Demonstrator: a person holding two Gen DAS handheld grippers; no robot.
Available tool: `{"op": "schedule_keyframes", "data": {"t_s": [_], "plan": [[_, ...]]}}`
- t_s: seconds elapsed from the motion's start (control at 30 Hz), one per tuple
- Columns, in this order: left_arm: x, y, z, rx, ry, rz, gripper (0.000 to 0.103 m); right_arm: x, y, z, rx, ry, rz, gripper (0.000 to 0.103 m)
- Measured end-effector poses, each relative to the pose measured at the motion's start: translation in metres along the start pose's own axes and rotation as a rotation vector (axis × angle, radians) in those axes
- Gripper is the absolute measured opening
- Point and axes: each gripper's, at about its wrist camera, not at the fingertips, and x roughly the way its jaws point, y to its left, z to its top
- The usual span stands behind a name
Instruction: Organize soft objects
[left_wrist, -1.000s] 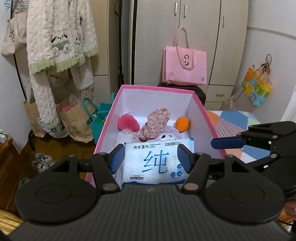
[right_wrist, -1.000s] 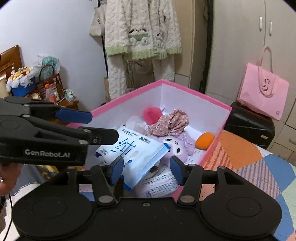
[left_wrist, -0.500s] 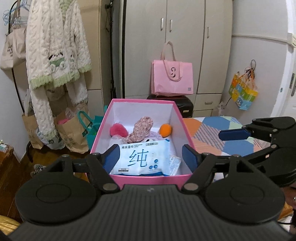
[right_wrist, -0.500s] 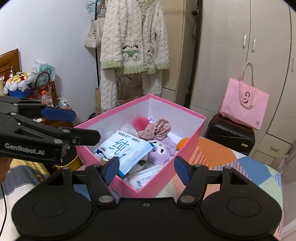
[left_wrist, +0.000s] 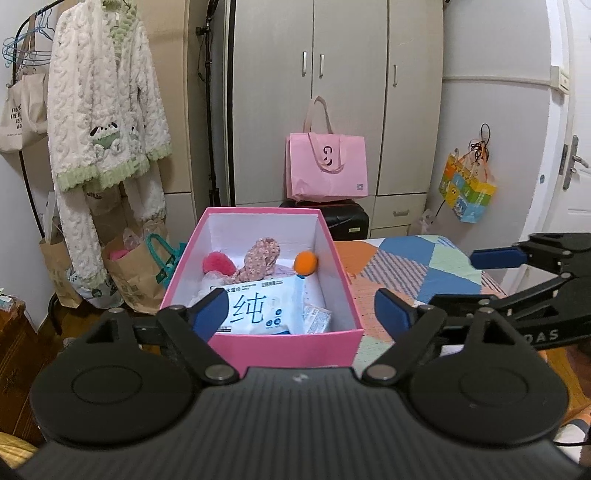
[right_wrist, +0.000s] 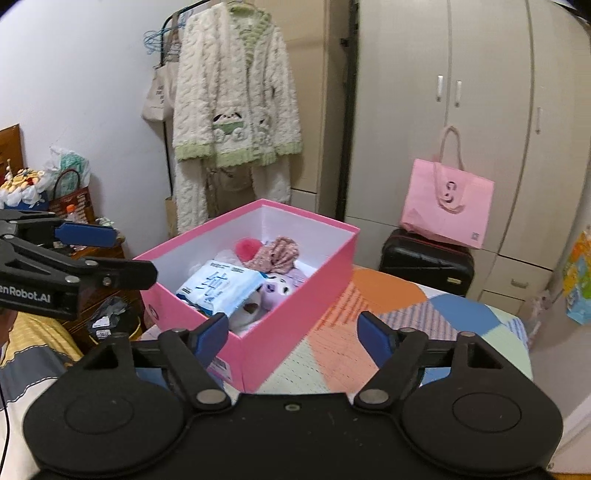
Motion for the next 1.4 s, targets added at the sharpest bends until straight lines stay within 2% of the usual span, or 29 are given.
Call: {"op": "schedule_keyframes", "data": {"t_s": [0.07, 0.3, 0.33, 0.57, 0.7, 0.83, 1.03, 1.4], "plan": [[-0.002, -0.004, -0.002, 0.002, -0.006, -0.004, 0.092, -0.009, -0.003, -0.005, 0.013, -0.010, -0.021, 0.092], [-0.010, -0.019, -0.011, 0.007, -0.032, -0.011, 0.103, -0.039, -0.009, -0.023, 0.035, -0.059, -0.127, 0.099], [-0.010, -0.021, -0.012, 0.002, -0.032, -0.010, 0.103, -0.041, -0.009, -0.025, 0.039, -0.068, -0.138, 0.101], [-0.011, -0.041, -0.029, 0.013, -0.045, 0.039, 0.103, -0.053, -0.013, -0.041, 0.067, -0.092, -0.213, 0.102], [-0.012, -0.054, -0.038, 0.028, -0.076, 0.085, 0.103, -0.055, -0.013, -0.048, 0.087, -0.095, -0.252, 0.102], [-0.016, -0.063, -0.045, 0.026, -0.111, 0.099, 0.103, -0.058, -0.013, -0.057, 0.133, -0.102, -0.280, 0.102], [-0.020, -0.069, -0.052, 0.018, -0.155, 0.144, 0.103, -0.064, -0.005, -0.071, 0.142, -0.131, -0.392, 0.102], [-0.013, -0.063, -0.066, -0.047, -0.140, 0.163, 0.103, -0.077, -0.001, -0.085, 0.183, -0.153, -0.453, 0.102]]}}
